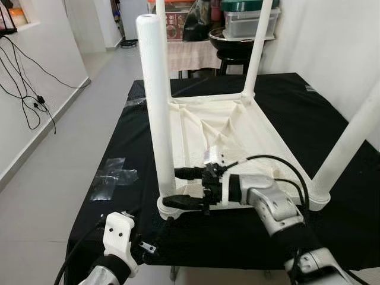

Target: Building children table

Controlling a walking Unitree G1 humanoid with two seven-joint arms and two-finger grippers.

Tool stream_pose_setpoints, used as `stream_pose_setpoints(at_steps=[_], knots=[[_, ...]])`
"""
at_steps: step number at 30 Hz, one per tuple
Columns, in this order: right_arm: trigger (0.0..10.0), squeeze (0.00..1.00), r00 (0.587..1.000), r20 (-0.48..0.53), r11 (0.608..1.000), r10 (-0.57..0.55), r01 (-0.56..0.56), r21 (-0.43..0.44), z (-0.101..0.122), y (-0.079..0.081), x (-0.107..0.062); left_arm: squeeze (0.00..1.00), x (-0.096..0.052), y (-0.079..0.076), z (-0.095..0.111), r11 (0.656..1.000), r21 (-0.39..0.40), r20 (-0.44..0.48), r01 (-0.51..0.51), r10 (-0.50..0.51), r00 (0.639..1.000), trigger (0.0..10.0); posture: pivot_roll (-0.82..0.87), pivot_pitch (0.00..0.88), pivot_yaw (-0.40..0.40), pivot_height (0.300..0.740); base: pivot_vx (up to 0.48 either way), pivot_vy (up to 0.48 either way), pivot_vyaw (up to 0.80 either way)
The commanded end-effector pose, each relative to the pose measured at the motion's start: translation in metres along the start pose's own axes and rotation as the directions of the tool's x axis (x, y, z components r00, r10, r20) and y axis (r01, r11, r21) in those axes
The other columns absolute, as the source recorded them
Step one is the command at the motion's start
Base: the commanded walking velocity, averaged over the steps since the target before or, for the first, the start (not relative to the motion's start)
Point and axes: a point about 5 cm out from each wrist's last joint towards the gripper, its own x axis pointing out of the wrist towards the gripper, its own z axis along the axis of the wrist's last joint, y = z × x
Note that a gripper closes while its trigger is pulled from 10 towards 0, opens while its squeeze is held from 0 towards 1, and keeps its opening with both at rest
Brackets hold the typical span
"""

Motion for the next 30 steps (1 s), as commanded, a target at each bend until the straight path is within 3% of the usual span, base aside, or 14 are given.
stream_pose_setpoints(at_steps=[1, 4, 6, 8, 9, 12, 13, 21, 24, 26, 27, 28, 29, 30], knots=[[10.0, 0.0, 1.0, -0.009, 0.999, 0.015, -0.016, -0.033, 0.004, -0.001, 0.012, 0.0, 0.0, 0.002, -0.001, 1.0, -0.022, 0.01, -0.004, 0.004, 1.0, 10.0, 0.03, 0.0, 0.004, 0.74, 0.0, 0.0, 0.0], [10.0, 0.0, 1.0, -0.01, 0.998, 0.011, -0.011, -0.055, 0.006, -0.001, 0.028, 0.0, 0.0, 0.002, -0.002, 1.0, -0.023, 0.013, -0.007, 0.008, 1.0, 10.0, 0.04, 0.0, 0.001, 0.74, 0.0, 0.0, 0.0], [10.0, 0.0, 1.0, -0.01, 0.998, 0.011, -0.011, -0.055, 0.006, -0.001, 0.028, 0.0, 0.0, 0.002, -0.002, 1.0, -0.023, 0.013, -0.007, 0.008, 1.0, 10.0, 0.04, 0.0, 0.001, 0.74, 0.0, 0.0, 0.0], [10.0, 0.0, 1.0, -0.017, 0.999, 0.007, -0.008, -0.044, 0.002, -0.002, 0.039, 0.0, -0.001, 0.002, -0.002, 1.0, -0.011, 0.012, -0.016, 0.016, 1.0, 10.0, 0.05, 0.0, 0.001, 0.74, 0.0, 0.0, 0.0], [3.3, 0.0, 1.0, -0.018, 0.999, 0.006, -0.007, -0.034, 0.0, -0.003, 0.04, 0.0, -0.002, 0.002, -0.002, 1.0, -0.007, 0.01, -0.02, 0.02, 1.0, 10.0, 0.05, 0.0, 0.001, 0.74, 0.0, 0.0, 0.0], [3.3, 0.0, 1.0, -0.02, 1.0, 0.002, -0.002, -0.027, -0.002, -0.004, 0.042, 0.0, -0.003, 0.001, -0.003, 1.0, 0.0, 0.007, -0.023, 0.023, 1.0, 10.0, 0.05, 0.0, -0.001, 0.74, 0.0, 0.0, 0.0], [0.0, 0.0, 1.0, -0.022, 1.0, -0.004, 0.004, -0.018, -0.003, -0.006, 0.042, 0.0, -0.005, 0.002, -0.004, 1.0, 0.006, 0.003, -0.027, 0.026, 1.0, 10.0, 0.06, 0.0, -0.002, 0.74, 0.0, 0.0, 0.0], [0.0, 0.0, 0.999, -0.037, 0.999, -0.03, 0.03, -0.014, -0.008, -0.012, 0.04, 0.0, -0.009, 0.003, -0.007, 0.999, 0.019, -0.003, -0.038, 0.038, 0.999, 10.0, 0.06, 0.0, -0.011, 0.74, 0.0, 0.0, 0.0], [0.0, 0.0, 0.996, -0.05, 0.997, -0.07, 0.068, -0.029, -0.01, -0.015, 0.033, 0.0, -0.009, 0.002, -0.007, 0.999, 0.018, 0.001, -0.04, 0.04, 0.999, 10.0, 0.04, 0.0, -0.01, 0.74, 0.0, 0.0, 0.0], [0.0, 0.0, 0.981, -0.048, 0.982, -0.187, 0.185, -0.039, -0.013, -0.019, 0.014, 0.0, -0.009, 0.001, -0.007, 0.999, 0.024, 0.002, -0.023, 0.023, 1.0, 10.0, 0.03, 0.0, -0.016, 0.74, 0.0, 0.0, 0.0], [0.0, 0.0, 0.981, -0.048, 0.982, -0.187, 0.185, -0.039, -0.013, -0.019, 0.014, 0.0, -0.009, 0.001, -0.007, 0.999, 0.024, 0.002, -0.023, 0.023, 1.0, 10.0, 0.03, 0.0, -0.016, 0.74, 0.0, 0.0, 0.0], [0.0, 0.0, 0.959, -0.041, 0.96, -0.281, 0.281, -0.019, -0.015, -0.019, 0.005, 0.0, -0.009, 0.001, -0.007, 0.999, 0.031, 0.002, -0.015, 0.015, 1.0, 10.0, 0.02, 0.0, -0.017, 0.74, 0.0, 0.0, 0.0], [0.0, 0.0, 0.814, -0.044, 0.815, -0.579, 0.579, -0.013, -0.022, -0.021, -0.009, 0.0, -0.009, 0.003, -0.006, 0.999, 0.039, 0.002, -0.008, 0.008, 1.0, 10.0, 0.01, 0.0, -0.013, 0.74, 0.0, 0.0, 0.0], [0.0, 0.0, 0.814, -0.044, 0.815, -0.579, 0.579, -0.013, -0.022, -0.021, -0.009, 0.0, -0.009, 0.003, -0.006, 0.999, 0.039, 0.002, -0.008, 0.008, 1.0, 10.0, 0.01, 0.0, -0.013, 0.74, 0.0, 0.0, 0.0]])
